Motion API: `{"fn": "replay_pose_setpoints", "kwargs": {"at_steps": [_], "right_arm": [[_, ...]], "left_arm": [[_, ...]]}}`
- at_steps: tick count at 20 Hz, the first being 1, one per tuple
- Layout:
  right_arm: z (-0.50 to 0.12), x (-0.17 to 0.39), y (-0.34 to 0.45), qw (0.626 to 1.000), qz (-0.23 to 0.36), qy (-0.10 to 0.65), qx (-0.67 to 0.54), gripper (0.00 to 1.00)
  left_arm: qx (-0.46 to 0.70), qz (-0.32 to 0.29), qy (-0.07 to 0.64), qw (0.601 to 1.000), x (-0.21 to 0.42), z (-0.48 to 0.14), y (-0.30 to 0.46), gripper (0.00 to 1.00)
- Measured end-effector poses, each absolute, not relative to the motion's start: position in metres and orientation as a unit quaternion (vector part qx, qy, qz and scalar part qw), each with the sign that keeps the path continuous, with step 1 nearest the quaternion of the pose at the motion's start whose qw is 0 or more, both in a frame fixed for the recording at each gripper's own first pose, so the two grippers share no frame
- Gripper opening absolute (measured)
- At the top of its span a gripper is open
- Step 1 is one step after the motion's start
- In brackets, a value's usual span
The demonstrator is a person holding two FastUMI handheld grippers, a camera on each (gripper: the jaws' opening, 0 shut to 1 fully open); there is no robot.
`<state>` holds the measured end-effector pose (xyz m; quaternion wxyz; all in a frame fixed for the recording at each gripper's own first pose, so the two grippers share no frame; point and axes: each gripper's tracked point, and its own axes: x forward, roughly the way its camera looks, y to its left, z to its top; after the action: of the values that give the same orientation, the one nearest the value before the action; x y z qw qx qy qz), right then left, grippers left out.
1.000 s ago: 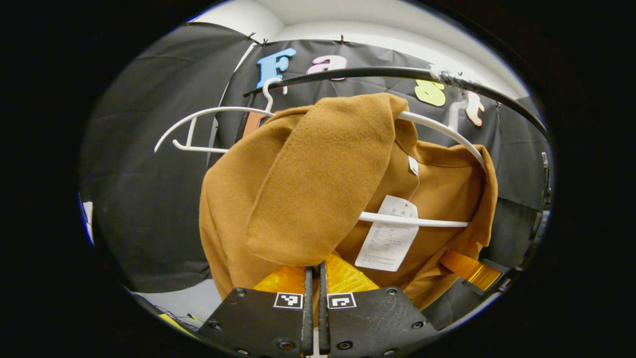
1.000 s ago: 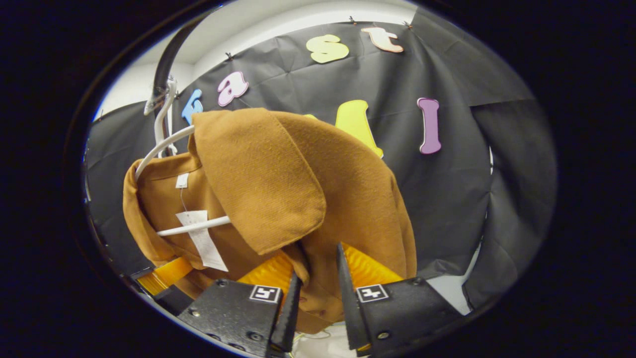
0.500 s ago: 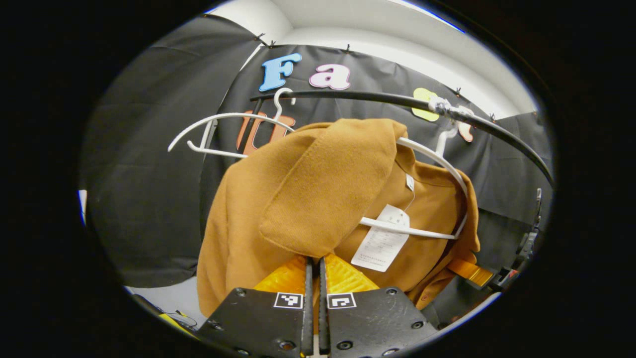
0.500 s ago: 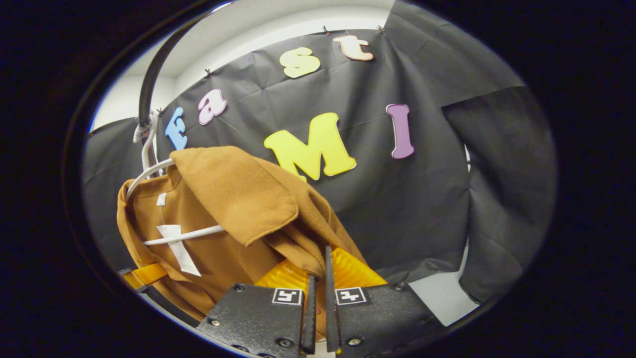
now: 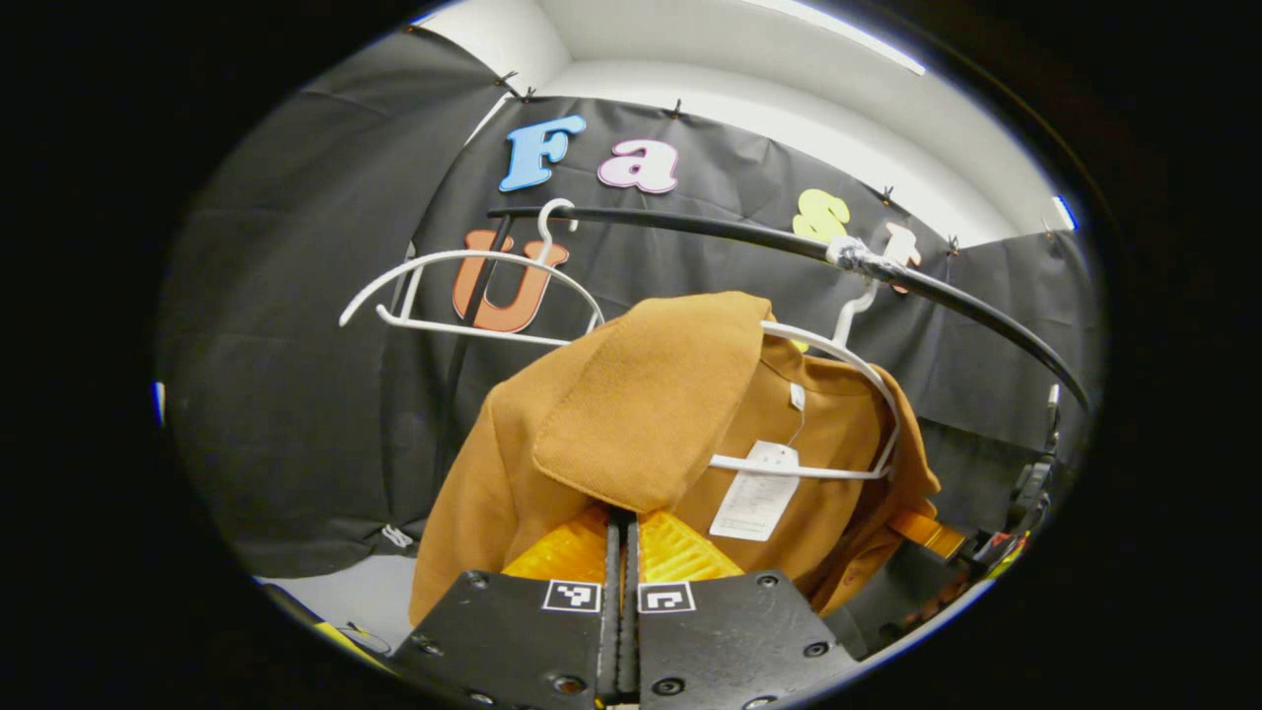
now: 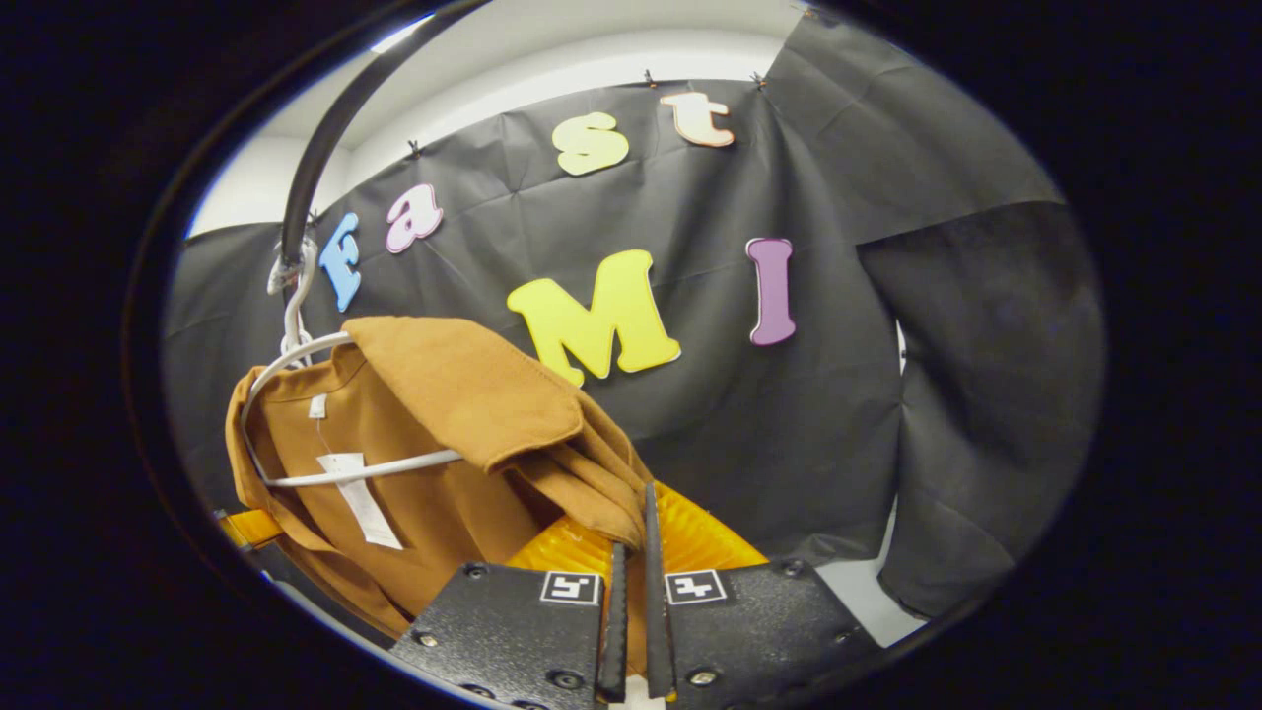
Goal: Grasp the clothes on the hanger with both hands and then place them into the laundry hamper below.
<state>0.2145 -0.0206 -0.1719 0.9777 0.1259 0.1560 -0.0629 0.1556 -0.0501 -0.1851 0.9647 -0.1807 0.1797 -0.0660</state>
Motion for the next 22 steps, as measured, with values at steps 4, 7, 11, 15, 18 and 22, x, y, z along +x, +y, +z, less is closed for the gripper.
{"fn": "replay_pose_setpoints", "kwargs": {"at_steps": [4,7,11,15,18,22], "right_arm": [[-0.171,0.212,-0.018,0.979,-0.061,0.154,0.117,0.11],[-0.170,0.212,-0.017,0.980,-0.062,0.152,0.111,0.11],[-0.165,0.214,-0.021,0.982,-0.061,0.147,0.105,0.11],[-0.165,0.220,-0.025,0.982,-0.060,0.143,0.108,0.11],[-0.166,0.226,-0.027,0.981,-0.063,0.142,0.114,0.11],[-0.169,0.245,-0.032,0.979,-0.064,0.139,0.134,0.11]], "left_arm": [[-0.198,-0.094,0.221,0.950,0.144,-0.206,-0.075,0.26],[-0.218,-0.100,0.228,0.944,0.141,-0.206,-0.086,0.47],[-0.225,-0.078,0.214,0.947,0.164,-0.197,-0.092,1.00],[-0.202,0.008,0.252,0.946,0.193,-0.229,-0.075,1.00],[-0.202,0.034,0.246,0.947,0.202,-0.229,-0.063,0.61],[-0.189,0.057,0.221,0.955,0.188,-0.209,-0.033,0.05]]}}
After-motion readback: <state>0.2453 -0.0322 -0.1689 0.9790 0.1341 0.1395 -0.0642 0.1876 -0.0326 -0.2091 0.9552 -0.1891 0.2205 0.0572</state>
